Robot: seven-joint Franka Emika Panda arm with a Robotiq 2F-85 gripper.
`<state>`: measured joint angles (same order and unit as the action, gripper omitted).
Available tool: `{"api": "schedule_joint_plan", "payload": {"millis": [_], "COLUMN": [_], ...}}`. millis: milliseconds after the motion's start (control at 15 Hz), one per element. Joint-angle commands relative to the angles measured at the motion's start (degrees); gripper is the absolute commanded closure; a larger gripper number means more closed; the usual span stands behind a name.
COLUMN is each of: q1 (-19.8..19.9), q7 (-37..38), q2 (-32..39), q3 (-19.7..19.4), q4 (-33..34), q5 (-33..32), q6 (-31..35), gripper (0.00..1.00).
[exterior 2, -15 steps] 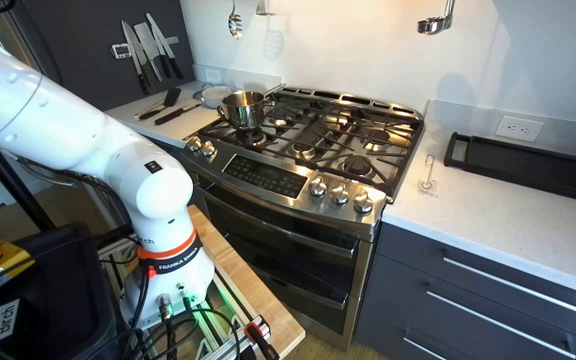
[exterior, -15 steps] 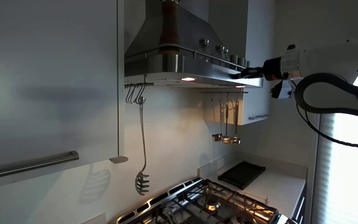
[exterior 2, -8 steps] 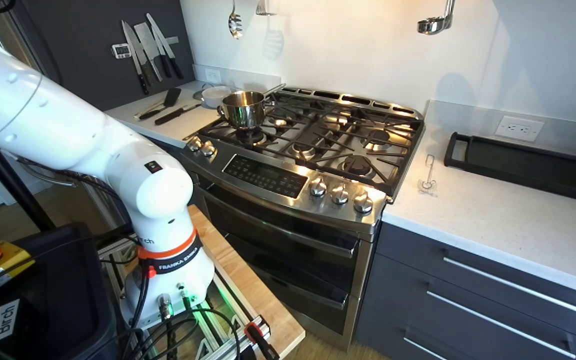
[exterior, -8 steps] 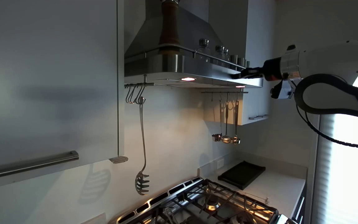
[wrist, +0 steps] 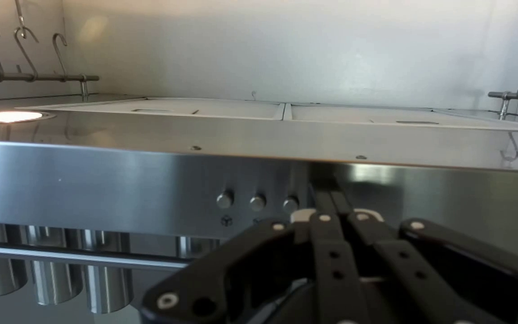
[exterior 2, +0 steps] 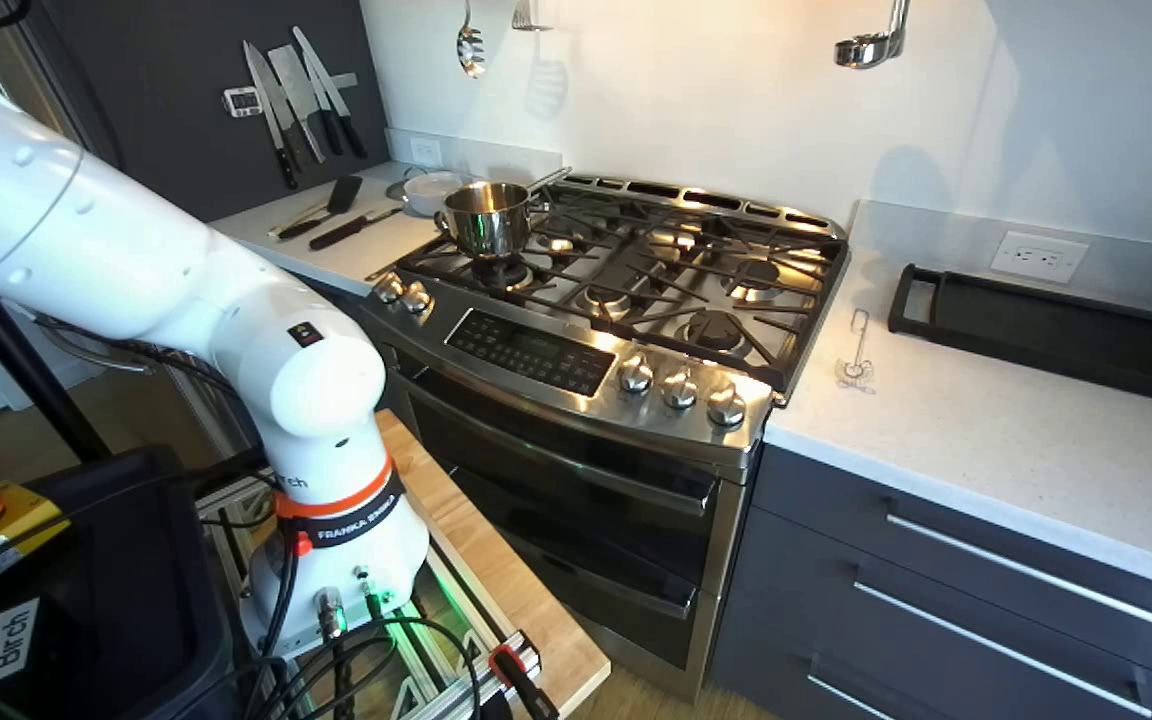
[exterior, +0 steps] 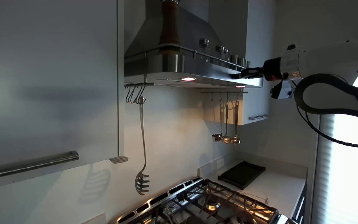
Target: Push the far left button on the kitchen hood
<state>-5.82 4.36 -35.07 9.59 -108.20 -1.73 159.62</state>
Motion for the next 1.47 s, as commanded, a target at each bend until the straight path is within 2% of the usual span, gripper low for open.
{"api": "schedule_joint_plan", "payload": {"millis": [0,400,800,867,933,1400], "q1": [1.5,2.5,2.1,2.4,2.1,0.9], "q7": [0.6,0.9,0.6,0.7,0.6,0.0], "q2": [1.2,-0.1,-0.2,-0.2,-0.2,-0.6], "q3": [1.1,1.8,1.7,1.8,1.7,2.0], "q4": [-0.3,0.2,0.6,0.7,0.8,1.4], "q5": [-0.3,-0.6,-0.4,-0.7,-0.5,-0.1], "q6": [-2.9,-5.5,-4.6,-4.3,-3.7,-1.6], "gripper": [1.0,1.0,1.0,0.74,0.73,0.23]}}
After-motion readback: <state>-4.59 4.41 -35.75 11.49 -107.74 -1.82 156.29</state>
